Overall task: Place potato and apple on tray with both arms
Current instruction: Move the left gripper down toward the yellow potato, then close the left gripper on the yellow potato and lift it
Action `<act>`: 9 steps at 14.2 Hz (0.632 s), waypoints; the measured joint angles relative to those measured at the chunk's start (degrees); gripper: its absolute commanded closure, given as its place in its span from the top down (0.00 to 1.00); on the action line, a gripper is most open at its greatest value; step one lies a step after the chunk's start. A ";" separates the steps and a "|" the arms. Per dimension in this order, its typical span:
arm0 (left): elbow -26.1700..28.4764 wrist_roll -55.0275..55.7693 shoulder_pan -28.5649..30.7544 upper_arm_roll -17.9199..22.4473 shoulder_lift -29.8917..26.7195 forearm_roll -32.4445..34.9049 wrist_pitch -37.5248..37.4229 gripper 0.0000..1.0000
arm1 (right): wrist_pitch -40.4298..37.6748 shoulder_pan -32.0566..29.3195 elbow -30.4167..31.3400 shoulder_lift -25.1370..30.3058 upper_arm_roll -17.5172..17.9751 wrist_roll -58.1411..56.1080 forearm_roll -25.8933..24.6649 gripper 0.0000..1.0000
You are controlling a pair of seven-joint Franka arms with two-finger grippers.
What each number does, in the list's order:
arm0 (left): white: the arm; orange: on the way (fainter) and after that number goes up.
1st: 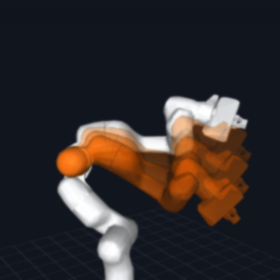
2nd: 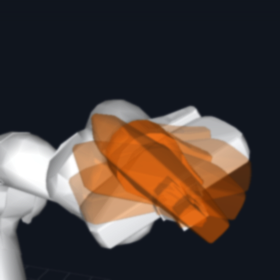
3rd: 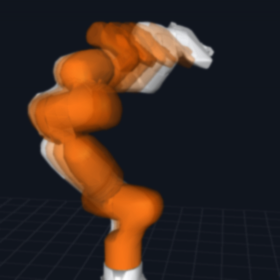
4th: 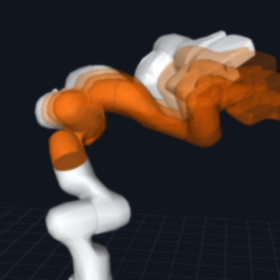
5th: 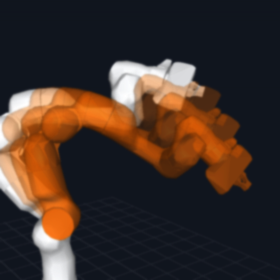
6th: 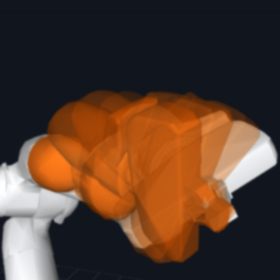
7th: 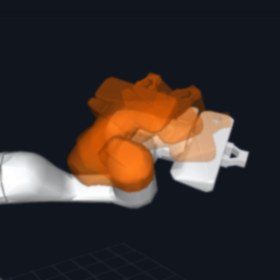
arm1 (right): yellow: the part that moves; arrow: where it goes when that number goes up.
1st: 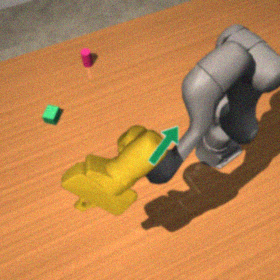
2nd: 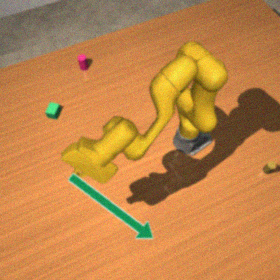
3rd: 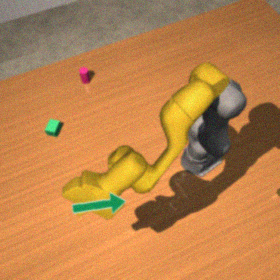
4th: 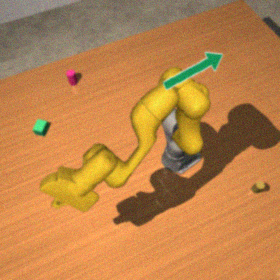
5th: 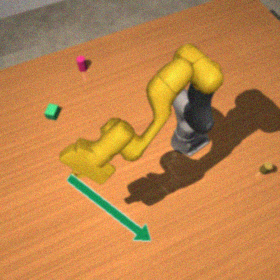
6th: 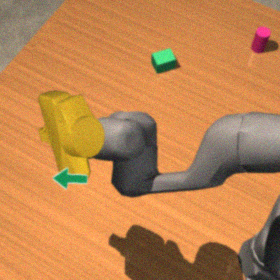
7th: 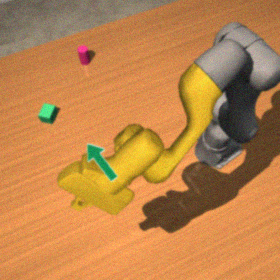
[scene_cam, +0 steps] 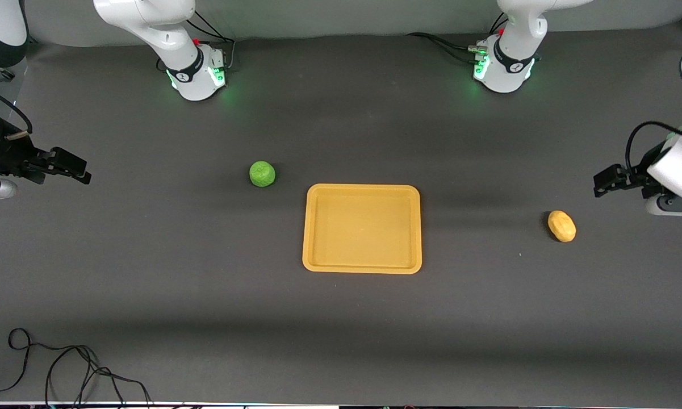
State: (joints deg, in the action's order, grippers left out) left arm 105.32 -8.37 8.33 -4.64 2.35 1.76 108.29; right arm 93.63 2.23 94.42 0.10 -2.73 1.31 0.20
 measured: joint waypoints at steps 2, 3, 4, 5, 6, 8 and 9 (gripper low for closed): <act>4.64 -4.44 3.31 0.14 0.91 0.00 6.54 0.99 | -0.20 0.02 0.00 0.00 0.00 -1.49 0.00 1.00; 7.26 -5.56 4.40 0.18 1.54 0.00 10.10 0.99 | -0.22 0.02 0.00 0.00 0.00 -1.69 0.00 1.00; 9.73 -6.02 4.87 0.20 2.36 0.00 13.20 0.99 | -0.23 0.02 0.00 0.00 0.00 -1.72 0.00 1.00; 12.09 -6.12 4.94 0.16 3.55 0.00 16.04 0.99 | -0.25 0.02 0.01 -0.01 0.00 -1.72 0.00 1.00; 13.92 -6.12 4.94 0.00 5.02 0.00 18.65 0.99 | -0.27 0.02 0.01 -0.03 0.00 -1.72 0.00 1.00; 15.66 -6.12 4.92 -0.26 8.93 0.00 22.72 0.99 | -0.27 0.02 0.02 -0.07 0.00 -1.72 0.00 1.00; 15.78 -6.12 4.92 -0.26 11.17 -0.09 23.90 0.99 | -0.27 0.02 0.01 -0.09 0.00 -1.72 0.00 1.00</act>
State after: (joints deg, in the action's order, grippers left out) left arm 121.10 -14.49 13.24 -4.90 13.52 1.67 132.19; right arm 93.36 2.25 94.43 0.01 -2.74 -0.41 0.20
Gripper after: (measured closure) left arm 0.018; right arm 0.000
